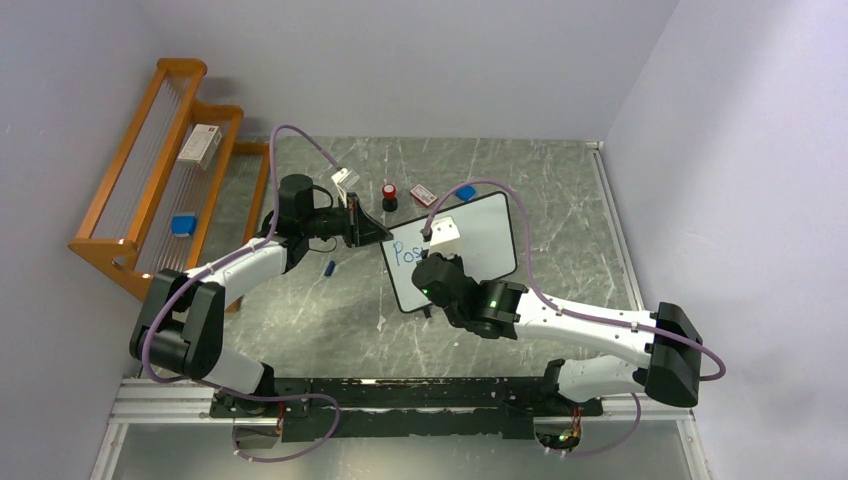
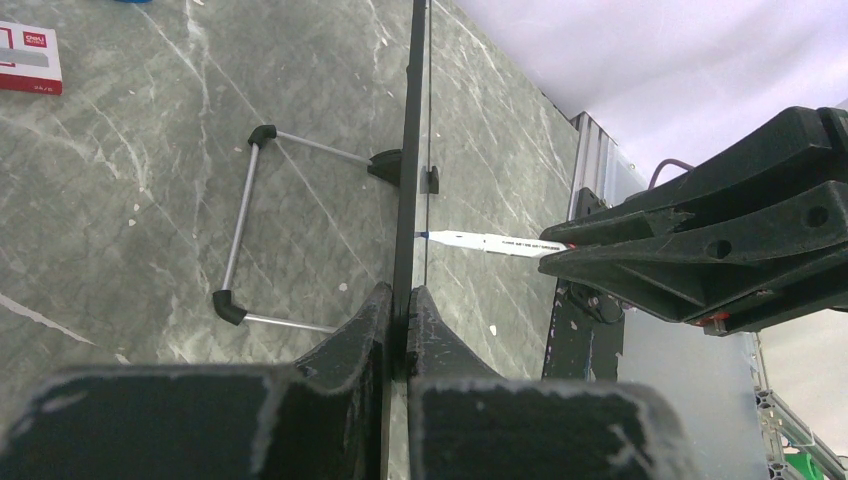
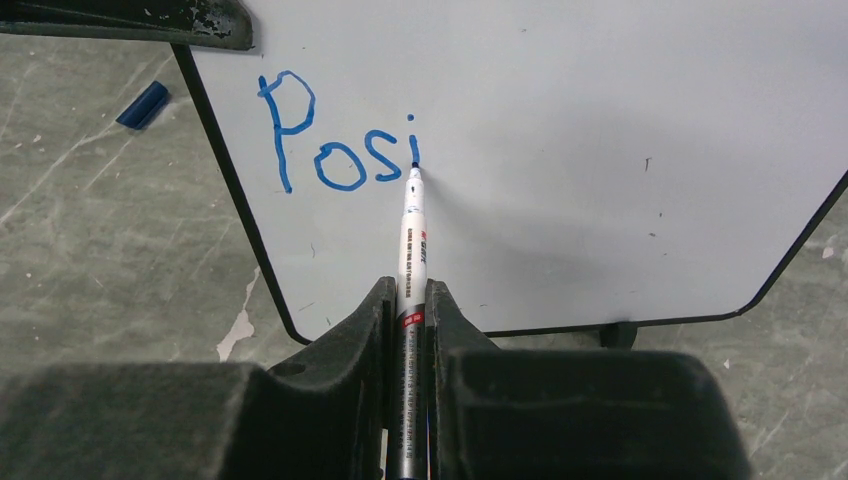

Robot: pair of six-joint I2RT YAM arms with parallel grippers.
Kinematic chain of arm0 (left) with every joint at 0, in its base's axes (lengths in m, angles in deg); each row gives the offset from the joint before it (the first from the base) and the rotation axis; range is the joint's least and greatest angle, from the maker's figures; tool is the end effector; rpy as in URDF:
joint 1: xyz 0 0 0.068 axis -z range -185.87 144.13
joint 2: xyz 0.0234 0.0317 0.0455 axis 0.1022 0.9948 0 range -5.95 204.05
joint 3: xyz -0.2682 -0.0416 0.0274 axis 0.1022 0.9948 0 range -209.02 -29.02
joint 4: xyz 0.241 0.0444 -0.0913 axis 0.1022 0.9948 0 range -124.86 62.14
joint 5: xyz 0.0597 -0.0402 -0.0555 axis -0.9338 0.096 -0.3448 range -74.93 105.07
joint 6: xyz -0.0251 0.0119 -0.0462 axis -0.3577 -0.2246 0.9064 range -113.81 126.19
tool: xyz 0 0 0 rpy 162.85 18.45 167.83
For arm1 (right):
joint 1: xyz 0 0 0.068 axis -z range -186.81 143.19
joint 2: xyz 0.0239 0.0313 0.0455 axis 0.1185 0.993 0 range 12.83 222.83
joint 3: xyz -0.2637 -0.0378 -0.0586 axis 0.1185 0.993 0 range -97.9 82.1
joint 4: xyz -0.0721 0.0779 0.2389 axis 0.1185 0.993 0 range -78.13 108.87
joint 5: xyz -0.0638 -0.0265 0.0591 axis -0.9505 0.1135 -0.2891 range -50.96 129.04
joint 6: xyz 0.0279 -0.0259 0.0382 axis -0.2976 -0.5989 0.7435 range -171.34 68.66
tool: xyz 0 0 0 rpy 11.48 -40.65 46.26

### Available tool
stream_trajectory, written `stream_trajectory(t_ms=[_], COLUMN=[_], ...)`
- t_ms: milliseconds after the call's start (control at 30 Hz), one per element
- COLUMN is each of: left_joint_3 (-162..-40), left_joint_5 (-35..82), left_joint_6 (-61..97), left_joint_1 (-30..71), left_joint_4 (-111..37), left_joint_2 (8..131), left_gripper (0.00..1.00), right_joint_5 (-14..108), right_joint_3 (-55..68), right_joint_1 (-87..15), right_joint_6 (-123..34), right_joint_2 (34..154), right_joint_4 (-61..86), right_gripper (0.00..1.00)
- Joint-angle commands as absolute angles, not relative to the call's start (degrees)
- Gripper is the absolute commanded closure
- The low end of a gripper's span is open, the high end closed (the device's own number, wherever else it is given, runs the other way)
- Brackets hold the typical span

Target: Write a sentence on the whiteboard

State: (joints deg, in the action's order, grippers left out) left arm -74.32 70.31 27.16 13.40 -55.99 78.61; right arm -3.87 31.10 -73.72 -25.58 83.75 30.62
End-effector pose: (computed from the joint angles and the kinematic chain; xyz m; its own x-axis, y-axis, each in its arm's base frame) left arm 0.2852 -0.1306 0.2383 -0.6054 -0.0045 -0.7959 0.7588 0.2987 -0.5788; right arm 0.1252 0.2322 0.2734 -0.4228 -0.1804 -0.8881 -0.3126 0.9489 -0.0439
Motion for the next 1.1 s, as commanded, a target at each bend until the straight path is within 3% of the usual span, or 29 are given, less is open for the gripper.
stream_trajectory(t_ms=[0,1067], left_joint_3=[-74.7,-75.1], left_joint_5=[70.4,70.0], left_joint_6=[25.8,24.9], left_joint_1=[13.6,13.6], left_joint_4=[-53.0,-51.7], left_joint_2=[79.7,80.1], left_gripper=[0.95,0.95], right_joint_5=[-3.4,-6.5], right_joint_3=[31.1,33.4], right_joint_1=[-73.5,-73.1], right_joint_6=[-24.3,-26.3], right_joint_2=[84.7,81.0], right_joint_4=[32.3,27.0], right_gripper=[1.0,1.0])
